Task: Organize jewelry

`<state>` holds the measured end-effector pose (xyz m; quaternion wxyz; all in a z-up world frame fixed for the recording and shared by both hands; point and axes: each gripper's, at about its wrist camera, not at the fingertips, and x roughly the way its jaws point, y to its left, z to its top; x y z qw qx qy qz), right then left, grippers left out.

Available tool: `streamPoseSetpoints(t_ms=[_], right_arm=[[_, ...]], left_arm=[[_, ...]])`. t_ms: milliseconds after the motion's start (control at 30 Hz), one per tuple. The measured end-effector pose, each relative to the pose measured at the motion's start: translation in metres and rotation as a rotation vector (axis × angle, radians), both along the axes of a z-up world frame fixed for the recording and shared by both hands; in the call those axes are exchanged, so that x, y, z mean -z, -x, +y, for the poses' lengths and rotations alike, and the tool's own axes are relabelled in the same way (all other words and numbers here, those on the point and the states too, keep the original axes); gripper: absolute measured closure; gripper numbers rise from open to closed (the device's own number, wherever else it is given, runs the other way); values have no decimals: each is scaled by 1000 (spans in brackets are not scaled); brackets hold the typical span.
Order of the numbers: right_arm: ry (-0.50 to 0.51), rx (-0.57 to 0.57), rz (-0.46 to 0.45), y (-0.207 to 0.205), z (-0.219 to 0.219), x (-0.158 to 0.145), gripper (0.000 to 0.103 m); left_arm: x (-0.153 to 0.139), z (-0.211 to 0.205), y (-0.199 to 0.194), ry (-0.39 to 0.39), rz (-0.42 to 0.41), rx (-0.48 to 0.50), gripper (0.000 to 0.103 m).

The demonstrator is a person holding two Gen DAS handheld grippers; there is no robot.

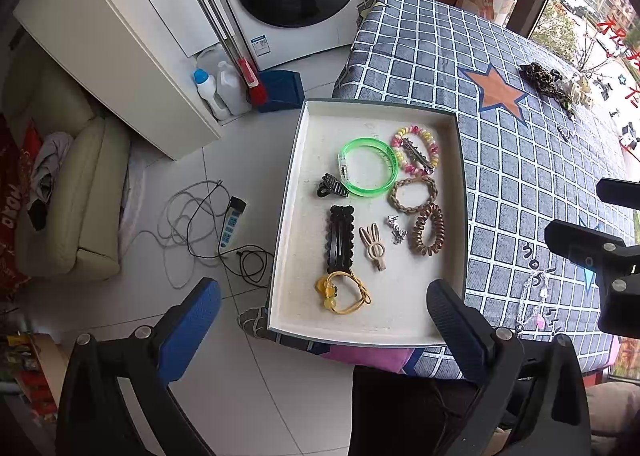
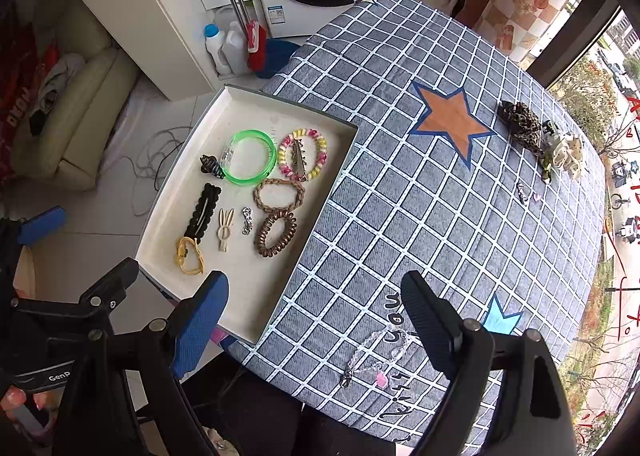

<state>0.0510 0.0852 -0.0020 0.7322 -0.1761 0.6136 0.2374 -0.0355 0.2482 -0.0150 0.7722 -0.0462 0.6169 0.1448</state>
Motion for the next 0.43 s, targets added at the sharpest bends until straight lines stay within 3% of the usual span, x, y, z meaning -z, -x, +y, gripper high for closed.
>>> streamPoseSetpoints(t_ms=[433], right_arm=[[-3,-1,12,3,0,1,13]], left_arm=[[3,2,-2,-11,8,0,0]])
